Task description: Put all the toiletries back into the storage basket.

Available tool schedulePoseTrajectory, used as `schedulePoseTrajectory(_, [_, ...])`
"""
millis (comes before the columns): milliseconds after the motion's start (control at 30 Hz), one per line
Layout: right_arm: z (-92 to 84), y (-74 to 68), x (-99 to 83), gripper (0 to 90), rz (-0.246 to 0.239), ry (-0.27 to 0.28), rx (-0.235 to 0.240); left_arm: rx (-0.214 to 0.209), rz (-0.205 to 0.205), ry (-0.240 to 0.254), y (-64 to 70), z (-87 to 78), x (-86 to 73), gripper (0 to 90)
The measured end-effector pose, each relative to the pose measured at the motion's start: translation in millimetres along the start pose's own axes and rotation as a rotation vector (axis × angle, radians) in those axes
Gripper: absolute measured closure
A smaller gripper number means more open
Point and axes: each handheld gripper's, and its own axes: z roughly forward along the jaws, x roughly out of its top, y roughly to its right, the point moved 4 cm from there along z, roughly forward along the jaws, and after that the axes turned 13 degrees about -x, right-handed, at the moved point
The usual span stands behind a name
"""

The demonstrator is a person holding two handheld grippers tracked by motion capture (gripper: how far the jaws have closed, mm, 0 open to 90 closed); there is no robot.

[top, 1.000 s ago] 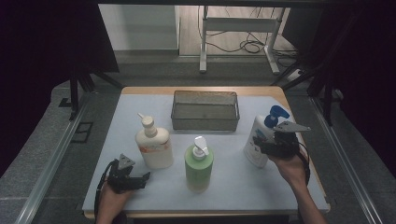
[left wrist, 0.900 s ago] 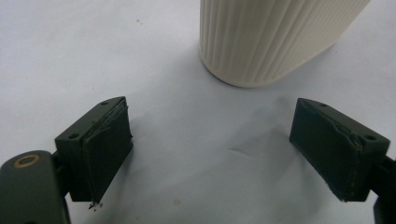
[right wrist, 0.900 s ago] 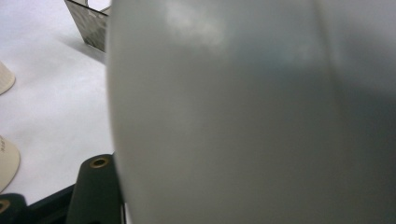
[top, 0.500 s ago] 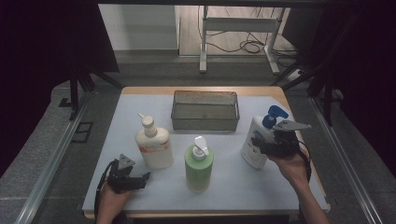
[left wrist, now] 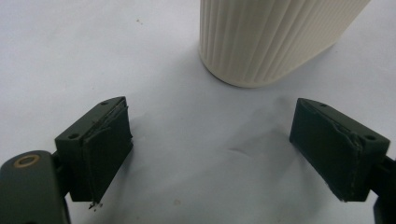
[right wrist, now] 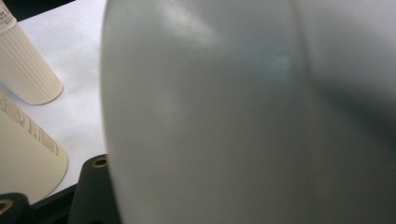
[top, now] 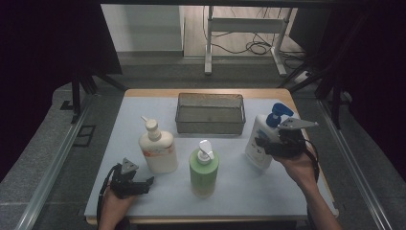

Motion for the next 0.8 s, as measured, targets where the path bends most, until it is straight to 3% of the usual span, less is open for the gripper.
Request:
schedulePoseTrajectory(300, [-2.6,-6.9,14.0,37.6,0.012,0.001,0.037,0.000,0.000,0.000,0.0,0.0,0.0,12.4])
schedulePoseTrajectory(800, [4.5,-22.8,47.0,37.6,-0.021,0.010,0.055,-0.001,-0.001,0.000,0.0,0.0,0.0,12.4])
